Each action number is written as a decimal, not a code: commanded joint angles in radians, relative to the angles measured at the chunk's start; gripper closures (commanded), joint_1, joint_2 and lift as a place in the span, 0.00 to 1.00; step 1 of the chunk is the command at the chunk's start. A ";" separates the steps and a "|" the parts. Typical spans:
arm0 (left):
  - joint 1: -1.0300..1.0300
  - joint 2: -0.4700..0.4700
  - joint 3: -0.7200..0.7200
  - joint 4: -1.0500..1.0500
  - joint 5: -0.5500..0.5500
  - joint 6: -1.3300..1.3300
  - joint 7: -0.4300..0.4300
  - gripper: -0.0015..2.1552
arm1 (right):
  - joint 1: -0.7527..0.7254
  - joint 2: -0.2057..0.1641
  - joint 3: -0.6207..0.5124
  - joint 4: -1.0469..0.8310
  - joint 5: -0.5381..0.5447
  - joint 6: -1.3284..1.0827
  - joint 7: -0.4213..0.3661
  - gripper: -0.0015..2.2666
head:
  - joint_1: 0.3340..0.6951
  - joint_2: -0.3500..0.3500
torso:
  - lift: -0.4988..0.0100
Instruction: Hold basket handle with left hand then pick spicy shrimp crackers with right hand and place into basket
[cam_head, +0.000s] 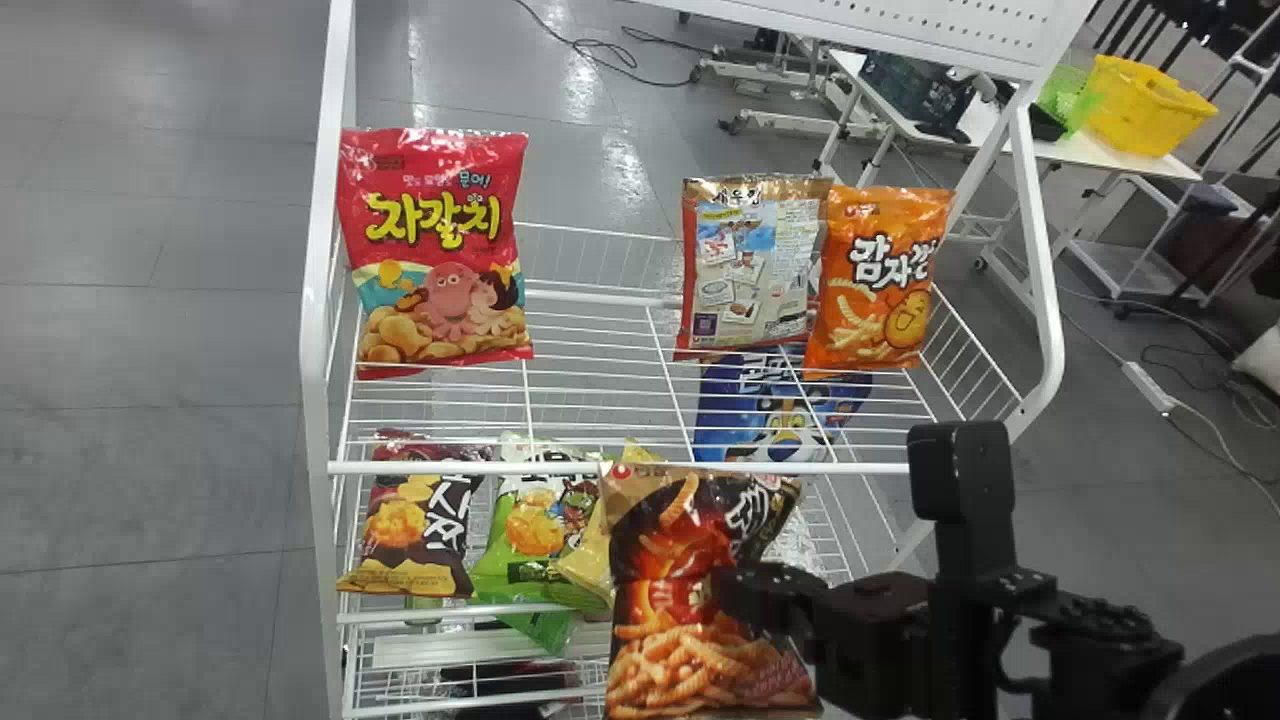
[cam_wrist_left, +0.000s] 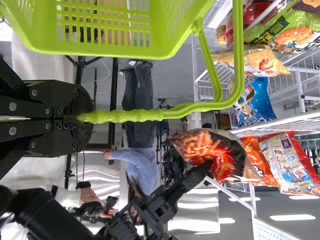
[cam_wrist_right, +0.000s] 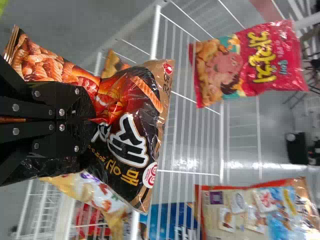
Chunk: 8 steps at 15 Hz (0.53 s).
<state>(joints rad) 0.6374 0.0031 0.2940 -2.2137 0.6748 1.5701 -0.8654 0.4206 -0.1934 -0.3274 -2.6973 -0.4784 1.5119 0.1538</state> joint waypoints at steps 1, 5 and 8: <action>-0.018 -0.006 -0.007 0.011 -0.008 0.001 0.008 0.88 | 0.006 0.000 -0.007 -0.033 -0.020 0.060 0.020 0.72 | 1.00 0.00 | 0.91; -0.045 -0.006 -0.021 0.023 -0.021 0.001 0.014 0.88 | 0.010 0.003 0.008 -0.041 -0.062 0.060 0.053 0.72 | 1.00 0.00 | 0.91; -0.067 -0.006 -0.024 0.022 -0.020 0.001 0.026 0.88 | 0.026 0.003 0.050 -0.039 -0.054 0.060 0.063 0.72 | 1.00 0.00 | 0.91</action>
<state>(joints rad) 0.5801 0.0031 0.2707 -2.1911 0.6539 1.5701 -0.8402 0.4415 -0.1897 -0.2937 -2.7377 -0.5355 1.5701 0.2144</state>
